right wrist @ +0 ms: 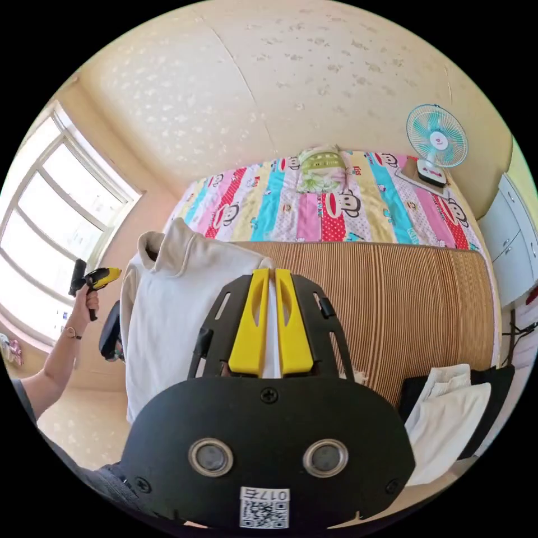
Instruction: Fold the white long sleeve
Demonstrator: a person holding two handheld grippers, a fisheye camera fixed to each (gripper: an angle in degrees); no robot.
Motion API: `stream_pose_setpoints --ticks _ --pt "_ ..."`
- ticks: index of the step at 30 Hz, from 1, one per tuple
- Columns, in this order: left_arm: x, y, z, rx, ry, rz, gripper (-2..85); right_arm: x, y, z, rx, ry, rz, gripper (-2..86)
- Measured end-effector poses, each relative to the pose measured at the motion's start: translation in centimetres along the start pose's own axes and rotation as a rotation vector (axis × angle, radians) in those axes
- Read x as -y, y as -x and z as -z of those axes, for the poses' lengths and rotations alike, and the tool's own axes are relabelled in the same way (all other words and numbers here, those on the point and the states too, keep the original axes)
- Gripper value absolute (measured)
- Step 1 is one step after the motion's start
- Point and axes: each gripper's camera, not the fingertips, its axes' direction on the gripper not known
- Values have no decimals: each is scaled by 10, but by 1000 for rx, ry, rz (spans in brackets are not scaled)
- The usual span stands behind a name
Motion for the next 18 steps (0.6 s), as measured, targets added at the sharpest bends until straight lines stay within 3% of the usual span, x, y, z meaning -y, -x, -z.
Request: stream_pose_setpoints --ticks 3,8,12,14,18 --pt "-32 39 -30 -37 -131 36 86 -32 9 -61 163 28 25 23" --pt "-130 72 -125 217 188 -98 83 -138 39 -160 255 272 149 20" --pt "-208 103 -178 345 458 -104 75 -250 45 -229 75 552 304 11" --pt "-255 104 -169 318 444 -145 36 -296 27 -224 49 545 342 9" --pt "-290 109 -137 211 494 29 22 -343 -37 -179 100 570 191 6"
